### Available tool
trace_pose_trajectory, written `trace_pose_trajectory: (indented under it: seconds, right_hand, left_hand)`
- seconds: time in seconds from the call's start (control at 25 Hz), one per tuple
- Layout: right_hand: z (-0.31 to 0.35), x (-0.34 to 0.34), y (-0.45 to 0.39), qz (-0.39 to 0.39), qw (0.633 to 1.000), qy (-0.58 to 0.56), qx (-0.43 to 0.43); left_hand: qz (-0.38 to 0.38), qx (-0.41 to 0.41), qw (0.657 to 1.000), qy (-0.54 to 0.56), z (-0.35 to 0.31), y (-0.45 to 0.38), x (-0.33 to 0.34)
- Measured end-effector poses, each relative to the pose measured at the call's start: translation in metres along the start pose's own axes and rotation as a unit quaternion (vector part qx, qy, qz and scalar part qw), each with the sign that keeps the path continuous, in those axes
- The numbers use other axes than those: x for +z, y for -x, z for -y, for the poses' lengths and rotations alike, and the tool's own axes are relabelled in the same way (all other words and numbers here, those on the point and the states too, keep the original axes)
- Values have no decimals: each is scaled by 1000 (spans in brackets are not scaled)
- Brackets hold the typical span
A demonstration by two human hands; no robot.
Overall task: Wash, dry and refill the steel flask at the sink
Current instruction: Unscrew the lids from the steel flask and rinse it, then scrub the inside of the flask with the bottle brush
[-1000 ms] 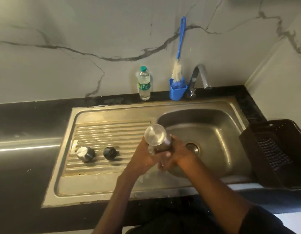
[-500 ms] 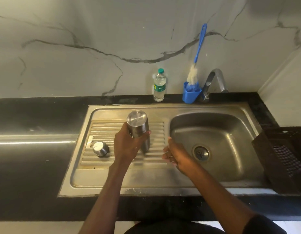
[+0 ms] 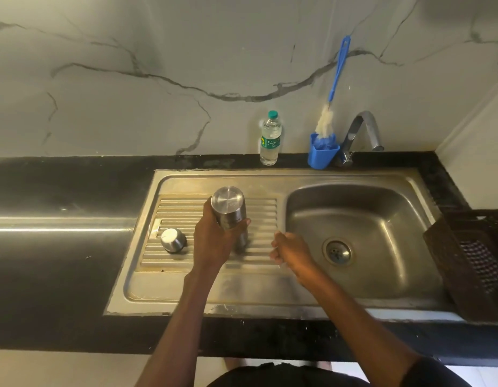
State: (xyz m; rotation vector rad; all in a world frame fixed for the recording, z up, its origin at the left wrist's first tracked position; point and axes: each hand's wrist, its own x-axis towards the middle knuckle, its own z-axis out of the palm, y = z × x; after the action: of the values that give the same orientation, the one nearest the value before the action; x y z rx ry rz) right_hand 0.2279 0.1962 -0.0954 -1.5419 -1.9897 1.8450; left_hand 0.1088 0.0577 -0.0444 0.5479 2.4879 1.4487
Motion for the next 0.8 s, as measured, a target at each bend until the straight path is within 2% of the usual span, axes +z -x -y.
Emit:
trace_pose_trajectory:
  seconds: [0.2,0.44,0.52,0.6,0.68,0.8]
  right_hand:
    - [2,-4,-3,-35,987,125,-98]
    - [4,-15,-3,-72,969,142,-190]
    - [5,-21,-2,-98,958,136,-233]
    - [10,-29,0,-148,930,157,-297]
    - [17,-41,1,-205,883,216,-363]
    - [30,-62,-4,-265,828,266,-417]
  left_hand:
    - [5,-6,1000,-7,-5,1,-2]
    - [-7,13,1000,10,-8,3,-1]
    - [-53,23,998,23,-12,9,-2]
    - [-146,76,986,20,-25,15,-4]
    - [-215,165,963,-1,-47,18,-3]
    - [-206,312,927,-16,-82,13,19]
